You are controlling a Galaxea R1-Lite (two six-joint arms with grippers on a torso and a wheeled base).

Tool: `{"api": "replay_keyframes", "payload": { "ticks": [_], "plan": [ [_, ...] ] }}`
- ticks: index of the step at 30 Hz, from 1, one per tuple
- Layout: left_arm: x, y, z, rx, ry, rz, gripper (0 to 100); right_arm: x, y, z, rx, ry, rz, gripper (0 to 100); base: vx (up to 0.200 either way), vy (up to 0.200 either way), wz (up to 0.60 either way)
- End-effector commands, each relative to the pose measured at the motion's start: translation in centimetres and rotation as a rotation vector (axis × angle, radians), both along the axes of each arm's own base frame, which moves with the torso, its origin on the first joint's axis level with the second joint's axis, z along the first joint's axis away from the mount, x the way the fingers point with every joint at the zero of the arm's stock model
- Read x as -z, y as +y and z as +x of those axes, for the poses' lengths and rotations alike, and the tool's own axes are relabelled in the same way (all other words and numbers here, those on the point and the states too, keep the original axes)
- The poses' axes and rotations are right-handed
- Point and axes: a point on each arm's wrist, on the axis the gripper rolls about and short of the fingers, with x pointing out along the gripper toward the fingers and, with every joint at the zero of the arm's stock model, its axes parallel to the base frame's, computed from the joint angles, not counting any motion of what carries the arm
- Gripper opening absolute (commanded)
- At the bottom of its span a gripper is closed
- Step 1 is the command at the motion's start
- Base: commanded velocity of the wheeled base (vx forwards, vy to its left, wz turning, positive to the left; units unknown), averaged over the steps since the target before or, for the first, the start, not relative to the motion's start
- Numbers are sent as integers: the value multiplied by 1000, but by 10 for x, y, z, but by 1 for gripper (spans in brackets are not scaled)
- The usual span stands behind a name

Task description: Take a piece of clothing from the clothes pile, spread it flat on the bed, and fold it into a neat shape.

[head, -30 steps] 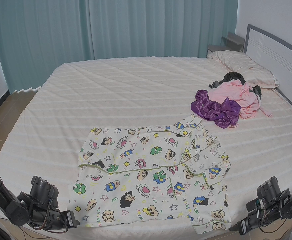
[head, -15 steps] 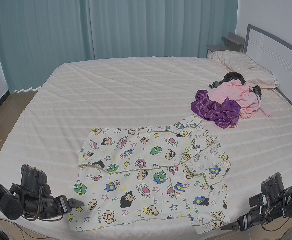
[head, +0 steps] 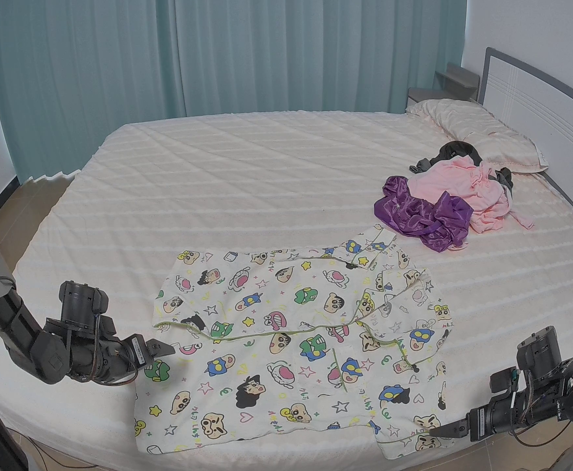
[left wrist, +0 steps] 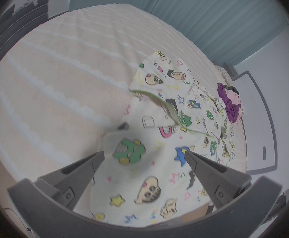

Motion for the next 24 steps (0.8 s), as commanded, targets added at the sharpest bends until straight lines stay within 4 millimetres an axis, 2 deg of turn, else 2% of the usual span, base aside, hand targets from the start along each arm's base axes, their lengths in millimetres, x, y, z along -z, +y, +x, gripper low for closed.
{"api": "replay_keyframes", "payload": {
  "ticks": [1,10,15,16,24],
  "plan": [
    [17,8,11,-28,32,11,100,-1,1,0,-6,-8,4,100,0,0,0],
    [15,17,14,-82,-4,42,100,-1,1,0,-6,-6,3,100,0,0,0],
    [23,15,14,-72,21,37,100,-1,1,0,-9,-4,4,100,0,0,0],
    [23,15,14,-72,21,37,0,-1,1,0,-9,-4,4,100,0,0,0],
    [25,9,5,-44,-41,31,0,-1,1,0,-9,-4,4,100,0,0,0]
  ]
}}
